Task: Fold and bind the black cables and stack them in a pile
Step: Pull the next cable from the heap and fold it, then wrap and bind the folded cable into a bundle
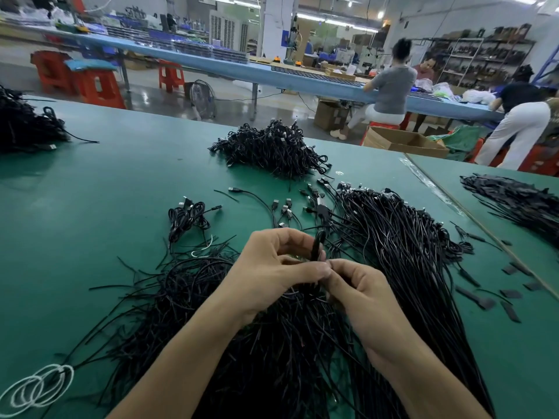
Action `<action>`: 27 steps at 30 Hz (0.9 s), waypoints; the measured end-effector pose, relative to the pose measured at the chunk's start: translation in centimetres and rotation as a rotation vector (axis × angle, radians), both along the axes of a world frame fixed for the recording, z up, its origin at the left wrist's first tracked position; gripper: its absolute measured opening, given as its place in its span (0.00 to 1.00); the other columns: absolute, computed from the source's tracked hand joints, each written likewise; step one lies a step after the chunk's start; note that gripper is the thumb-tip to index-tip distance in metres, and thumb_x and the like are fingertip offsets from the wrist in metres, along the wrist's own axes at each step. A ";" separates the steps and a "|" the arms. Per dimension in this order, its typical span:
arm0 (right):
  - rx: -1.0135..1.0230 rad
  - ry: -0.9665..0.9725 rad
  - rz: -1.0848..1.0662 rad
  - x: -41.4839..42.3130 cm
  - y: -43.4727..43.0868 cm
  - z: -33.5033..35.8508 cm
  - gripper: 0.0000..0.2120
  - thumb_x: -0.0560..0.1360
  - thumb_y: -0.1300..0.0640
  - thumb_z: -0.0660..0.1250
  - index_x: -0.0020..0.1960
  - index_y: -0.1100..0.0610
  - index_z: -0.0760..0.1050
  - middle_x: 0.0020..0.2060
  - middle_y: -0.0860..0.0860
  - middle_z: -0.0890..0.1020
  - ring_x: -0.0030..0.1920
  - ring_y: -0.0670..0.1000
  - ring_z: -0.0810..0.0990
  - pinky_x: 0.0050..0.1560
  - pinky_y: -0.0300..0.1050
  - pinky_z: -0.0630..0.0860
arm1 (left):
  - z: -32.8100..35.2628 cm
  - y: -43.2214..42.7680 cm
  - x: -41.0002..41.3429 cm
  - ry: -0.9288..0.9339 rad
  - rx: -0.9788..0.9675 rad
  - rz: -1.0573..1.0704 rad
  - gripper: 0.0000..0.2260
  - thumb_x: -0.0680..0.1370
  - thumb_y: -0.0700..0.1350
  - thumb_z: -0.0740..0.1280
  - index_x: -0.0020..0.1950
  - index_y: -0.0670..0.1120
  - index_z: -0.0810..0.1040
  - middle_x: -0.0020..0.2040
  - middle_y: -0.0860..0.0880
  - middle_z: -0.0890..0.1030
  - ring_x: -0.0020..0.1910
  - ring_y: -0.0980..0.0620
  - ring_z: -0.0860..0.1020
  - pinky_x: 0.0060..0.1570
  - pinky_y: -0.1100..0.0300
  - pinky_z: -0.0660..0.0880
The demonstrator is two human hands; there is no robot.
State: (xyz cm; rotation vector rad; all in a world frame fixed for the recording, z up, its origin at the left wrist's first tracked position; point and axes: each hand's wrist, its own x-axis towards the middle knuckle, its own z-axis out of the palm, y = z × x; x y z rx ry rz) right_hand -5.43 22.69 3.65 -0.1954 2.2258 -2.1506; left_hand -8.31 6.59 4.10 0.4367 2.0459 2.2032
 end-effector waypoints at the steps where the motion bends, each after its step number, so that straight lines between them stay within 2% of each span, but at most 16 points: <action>1: 0.014 -0.012 -0.011 0.0 -0.1 0.0 0.13 0.70 0.45 0.70 0.43 0.54 0.84 0.28 0.43 0.77 0.29 0.39 0.73 0.32 0.30 0.70 | 0.2 -0.4 -0.1 0.023 -0.026 -0.029 0.11 0.68 0.38 0.80 0.49 0.44 0.84 0.47 0.46 0.87 0.47 0.46 0.85 0.49 0.60 0.81; 4: 0.082 -0.045 -0.045 0.1 0.2 -0.3 0.07 0.75 0.46 0.69 0.46 0.48 0.82 0.30 0.45 0.76 0.31 0.43 0.72 0.31 0.32 0.69 | 0.2 -1.7 -1.7 0.047 -0.090 0.013 0.10 0.67 0.41 0.80 0.46 0.47 0.85 0.46 0.50 0.87 0.45 0.53 0.85 0.44 0.66 0.79; 7: 0.110 -0.088 -0.039 0.4 0.6 -0.7 0.06 0.79 0.51 0.66 0.52 0.50 0.80 0.33 0.46 0.80 0.32 0.43 0.76 0.32 0.31 0.71 | -1.0 -4.0 -6.1 0.062 -0.263 0.391 0.11 0.68 0.39 0.78 0.48 0.47 0.83 0.42 0.52 0.86 0.41 0.56 0.85 0.43 0.65 0.81; 9: 0.117 -0.109 -0.029 0.6 0.9 -1.0 0.06 0.79 0.53 0.66 0.51 0.53 0.81 0.33 0.47 0.81 0.31 0.43 0.76 0.32 0.30 0.71 | -2.0 -6.3 -9.4 0.094 -0.376 0.626 0.12 0.71 0.39 0.78 0.53 0.44 0.83 0.42 0.54 0.83 0.38 0.60 0.82 0.41 0.72 0.78; 11: 0.112 -0.136 -0.034 0.7 1.1 -1.3 0.07 0.79 0.54 0.66 0.49 0.55 0.82 0.31 0.48 0.80 0.30 0.43 0.75 0.31 0.31 0.70 | -3.3 -8.7 -12.1 0.094 -0.476 0.788 0.13 0.72 0.40 0.78 0.55 0.41 0.84 0.42 0.51 0.83 0.37 0.62 0.79 0.38 0.77 0.72; 12: 0.111 -0.151 -0.039 0.7 1.2 -1.5 0.07 0.79 0.55 0.66 0.49 0.56 0.82 0.31 0.48 0.80 0.30 0.43 0.75 0.31 0.31 0.70 | -4.1 -9.8 -13.1 0.068 -0.521 0.845 0.13 0.72 0.40 0.77 0.55 0.40 0.84 0.44 0.49 0.84 0.38 0.59 0.80 0.41 0.76 0.72; 15: 0.120 -0.181 -0.036 0.6 1.5 -1.9 0.08 0.80 0.56 0.66 0.46 0.54 0.83 0.31 0.48 0.80 0.30 0.43 0.75 0.32 0.31 0.70 | -6.4 -12.0 -15.0 -0.052 -0.614 0.959 0.11 0.75 0.40 0.75 0.56 0.40 0.83 0.52 0.41 0.85 0.52 0.43 0.82 0.57 0.55 0.76; 19: 0.141 -0.194 -0.024 0.4 1.7 -2.1 0.09 0.80 0.56 0.67 0.44 0.53 0.84 0.30 0.48 0.80 0.30 0.43 0.75 0.31 0.31 0.70 | -8.0 -11.7 -15.3 -0.113 -0.881 0.890 0.18 0.76 0.43 0.74 0.64 0.40 0.79 0.62 0.36 0.77 0.64 0.38 0.72 0.68 0.48 0.68; 22: 0.149 -0.192 -0.018 0.2 1.5 -2.2 0.08 0.80 0.56 0.67 0.44 0.53 0.84 0.30 0.48 0.79 0.30 0.42 0.74 0.31 0.31 0.70 | -6.7 -8.8 -14.4 0.082 -1.111 0.891 0.17 0.75 0.45 0.74 0.63 0.48 0.79 0.64 0.41 0.73 0.63 0.40 0.70 0.63 0.45 0.68; 24: 0.154 -0.190 -0.012 0.2 1.3 -2.2 0.08 0.80 0.56 0.67 0.44 0.54 0.83 0.30 0.47 0.79 0.30 0.42 0.74 0.31 0.31 0.70 | -5.5 -6.1 -13.8 0.269 -1.186 0.816 0.10 0.76 0.49 0.73 0.55 0.50 0.81 0.58 0.45 0.77 0.57 0.44 0.74 0.57 0.50 0.71; 25: 0.159 -0.189 -0.011 0.3 1.2 -2.1 0.08 0.80 0.56 0.67 0.45 0.54 0.83 0.30 0.47 0.79 0.30 0.42 0.74 0.31 0.31 0.70 | -5.0 -4.6 -13.5 0.291 -1.192 0.714 0.08 0.77 0.53 0.71 0.50 0.50 0.82 0.54 0.47 0.79 0.52 0.47 0.77 0.51 0.54 0.74; 27: 0.160 -0.189 -0.013 0.4 1.1 -2.1 0.08 0.79 0.57 0.67 0.45 0.54 0.83 0.30 0.47 0.79 0.29 0.42 0.74 0.31 0.31 0.70 | -4.6 -1.9 -13.0 0.155 -1.242 0.452 0.20 0.77 0.63 0.67 0.39 0.47 0.79 0.40 0.51 0.80 0.37 0.52 0.78 0.37 0.60 0.76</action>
